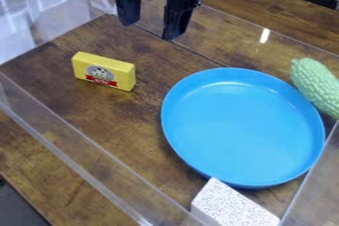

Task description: Put the yellow block in the blue tray

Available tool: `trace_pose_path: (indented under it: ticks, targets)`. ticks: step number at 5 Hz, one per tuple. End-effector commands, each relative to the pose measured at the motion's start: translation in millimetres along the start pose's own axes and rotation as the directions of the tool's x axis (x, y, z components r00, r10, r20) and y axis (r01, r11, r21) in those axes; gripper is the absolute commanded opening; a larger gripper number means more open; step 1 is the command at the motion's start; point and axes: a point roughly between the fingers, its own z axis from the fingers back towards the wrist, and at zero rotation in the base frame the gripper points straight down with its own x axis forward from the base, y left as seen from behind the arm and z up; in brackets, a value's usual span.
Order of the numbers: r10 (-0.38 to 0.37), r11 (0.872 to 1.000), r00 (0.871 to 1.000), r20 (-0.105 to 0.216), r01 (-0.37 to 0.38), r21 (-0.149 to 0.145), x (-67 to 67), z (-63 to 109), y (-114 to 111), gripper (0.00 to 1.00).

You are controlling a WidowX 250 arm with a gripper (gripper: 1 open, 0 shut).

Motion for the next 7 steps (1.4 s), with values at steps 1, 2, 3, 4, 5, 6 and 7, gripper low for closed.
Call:
trace_pose_path:
  ticks: [1,2,3,4,5,6,7]
  targets:
    - [-0.067,0.998,0.998,-0.021,0.067,0.004,-0.2,-6.7,0.5,1.0]
    - [-0.133,0.991,0.99,-0.042,0.133,0.006,-0.2,-13.3,0.8,1.0]
    - [-0.201,0.979,0.978,-0.062,0.202,0.006,-0.4,-20.1,1.1,1.0]
    - [-0.292,0.956,0.953,-0.081,0.294,0.007,-0.3,-26.2,2.8,1.0]
    - [-0.364,0.93,0.926,-0.097,0.366,0.007,0.5,-31.9,4.3,1.0]
    - [-0.443,0.895,0.889,-0.114,0.446,0.006,0.4,-37.5,6.7,1.0]
    - [-0.53,0.845,0.838,-0.129,0.535,0.007,-0.6,-42.3,10.7,1.0]
